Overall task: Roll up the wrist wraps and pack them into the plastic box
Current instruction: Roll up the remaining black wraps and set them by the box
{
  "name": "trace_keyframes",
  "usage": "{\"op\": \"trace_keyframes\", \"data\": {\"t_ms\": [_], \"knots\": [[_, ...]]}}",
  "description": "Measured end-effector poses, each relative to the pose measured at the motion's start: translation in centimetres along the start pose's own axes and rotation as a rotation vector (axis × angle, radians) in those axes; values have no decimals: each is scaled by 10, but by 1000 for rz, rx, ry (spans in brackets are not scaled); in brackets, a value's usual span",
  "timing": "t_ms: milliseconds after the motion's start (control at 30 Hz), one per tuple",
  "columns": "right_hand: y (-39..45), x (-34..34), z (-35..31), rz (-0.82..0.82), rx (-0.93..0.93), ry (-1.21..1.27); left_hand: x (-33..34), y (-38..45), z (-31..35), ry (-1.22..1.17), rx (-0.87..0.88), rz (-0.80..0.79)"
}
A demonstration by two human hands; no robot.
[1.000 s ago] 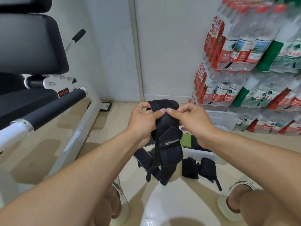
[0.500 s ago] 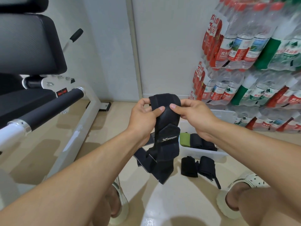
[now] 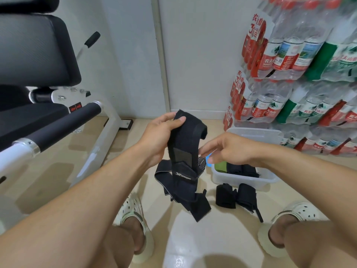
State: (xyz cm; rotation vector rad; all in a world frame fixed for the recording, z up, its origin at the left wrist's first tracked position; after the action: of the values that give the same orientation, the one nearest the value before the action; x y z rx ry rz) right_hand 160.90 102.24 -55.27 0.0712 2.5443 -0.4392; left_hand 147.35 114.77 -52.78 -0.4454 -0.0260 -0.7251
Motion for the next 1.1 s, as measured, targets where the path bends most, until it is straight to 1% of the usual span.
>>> {"op": "trace_keyframes", "data": {"t_ms": [33, 67, 100, 133, 167, 200, 333, 500, 567, 633, 700, 767, 800, 900, 1000, 1100], "knots": [[0, -9, 4, 74, 32, -27, 2, 0, 1, 9, 1, -24], [-1, -19, 7, 191, 49, 8, 3, -2, 1, 22, -2, -55], [-2, -30, 6, 323, 44, 106, 4, -2, 1, 41, -4, -84], [-4, -38, 5, 421, 24, 232, 5, -3, 1, 64, -3, -113], [-4, -43, 2, 452, -13, 341, 6, -3, 1, 87, 1, -145], [-5, -45, -2, 419, -54, 386, 8, -4, 1, 105, 6, -183], [-9, -28, -15, 104, -170, 314, 14, -9, 2, 125, 10, -307], [-9, -20, -21, 15, -203, 252, 18, -13, -1, 170, -45, -415], [-11, -17, -19, -68, -184, 230, 16, -12, -2, 161, -70, -403], [-13, -14, -19, -136, -178, 314, 11, -10, -3, 178, -73, -356], [-15, -14, -24, -135, -169, 491, 4, -5, -4, 217, -38, -271], [-13, -14, -26, -76, -141, 648, -2, -1, -2, 257, 12, -184], [-12, -13, -25, -45, -123, 705, -4, 0, -1, 267, 30, -166], [-9, -10, -25, 44, -77, 851, 3, -6, 1, 252, 59, -231], [-8, -13, -28, 110, -100, 1012, 13, -13, 1, 270, 117, -308], [-7, -14, -31, 150, -124, 1106, 18, -15, 0, 294, 160, -296]]}}
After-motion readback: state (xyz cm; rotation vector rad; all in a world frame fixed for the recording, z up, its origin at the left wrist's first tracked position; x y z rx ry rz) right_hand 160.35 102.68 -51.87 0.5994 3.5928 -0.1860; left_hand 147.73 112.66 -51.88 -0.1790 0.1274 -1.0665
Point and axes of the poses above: each hand's wrist, its own y-axis towards the middle knuckle, its own x-axis out of the palm, z = x × y, the point moved 6 cm from there along y, towards the middle knuckle, and after that the axes turned 7 degrees about -x, right-handed, at the moved point
